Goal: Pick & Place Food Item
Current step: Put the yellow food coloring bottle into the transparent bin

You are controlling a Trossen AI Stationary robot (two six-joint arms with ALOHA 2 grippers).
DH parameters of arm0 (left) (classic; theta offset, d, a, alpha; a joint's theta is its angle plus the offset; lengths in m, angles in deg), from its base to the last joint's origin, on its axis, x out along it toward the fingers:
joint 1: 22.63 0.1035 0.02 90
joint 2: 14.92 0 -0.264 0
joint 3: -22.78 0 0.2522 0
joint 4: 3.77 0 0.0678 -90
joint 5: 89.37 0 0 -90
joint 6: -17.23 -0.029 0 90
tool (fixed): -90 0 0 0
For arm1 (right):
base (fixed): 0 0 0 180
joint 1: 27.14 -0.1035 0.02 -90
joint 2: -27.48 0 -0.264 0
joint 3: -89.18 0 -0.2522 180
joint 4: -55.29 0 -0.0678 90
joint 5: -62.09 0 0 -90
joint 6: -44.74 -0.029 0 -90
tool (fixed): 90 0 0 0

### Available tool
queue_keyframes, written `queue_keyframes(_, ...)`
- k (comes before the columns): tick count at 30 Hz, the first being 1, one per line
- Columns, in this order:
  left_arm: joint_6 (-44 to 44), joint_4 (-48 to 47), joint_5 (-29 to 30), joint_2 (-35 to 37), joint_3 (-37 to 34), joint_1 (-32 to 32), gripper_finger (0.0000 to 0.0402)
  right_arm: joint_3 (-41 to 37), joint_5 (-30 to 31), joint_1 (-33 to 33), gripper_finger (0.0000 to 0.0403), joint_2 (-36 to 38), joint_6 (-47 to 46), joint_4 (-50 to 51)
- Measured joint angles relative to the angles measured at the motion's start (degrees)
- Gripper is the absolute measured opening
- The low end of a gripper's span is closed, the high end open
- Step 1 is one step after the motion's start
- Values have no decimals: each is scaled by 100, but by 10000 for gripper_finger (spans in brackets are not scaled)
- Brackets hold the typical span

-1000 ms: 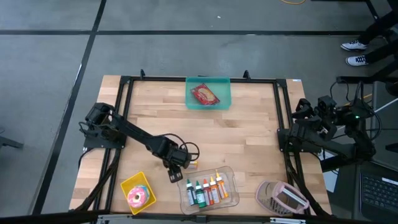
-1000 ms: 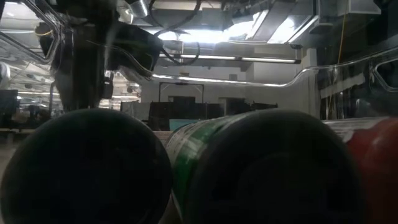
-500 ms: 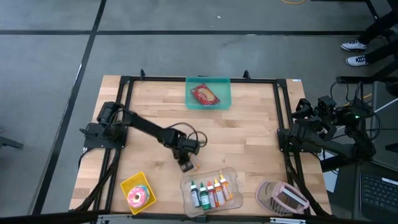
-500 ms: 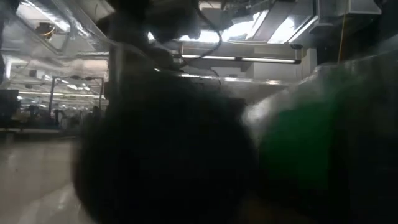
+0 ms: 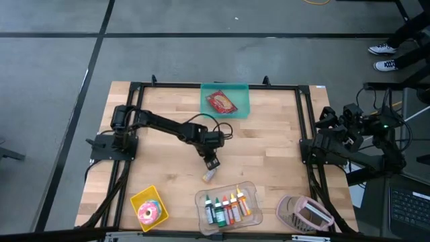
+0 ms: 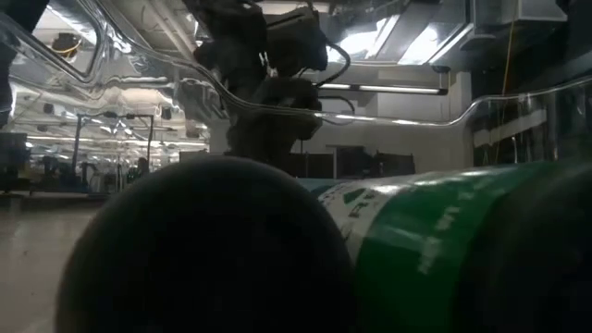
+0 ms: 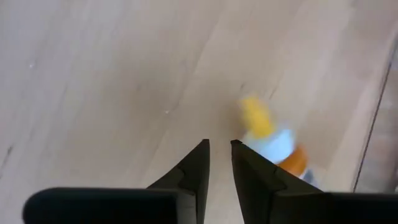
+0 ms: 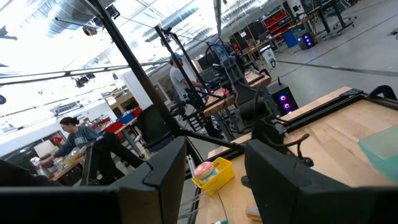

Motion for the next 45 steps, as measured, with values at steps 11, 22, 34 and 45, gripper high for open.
queue_keyframes(11, -1212, -2747, -353, 5, 552, 42, 77, 0, 2, -1, 165, 0, -29, -159)
queue_keyframes(22, 83, -2517, -692, 25, 1297, -66, 198, 0, 2, -1, 165, 0, 53, -157)
queue_keyframes(34, 1319, -2060, -315, -311, 1297, -518, 258, 0, 0, 1, 165, 0, 319, -25)
queue_keyframes(45, 1462, -1800, -250, -924, 1301, -740, 253, 0, 0, -1, 165, 0, 351, 124)
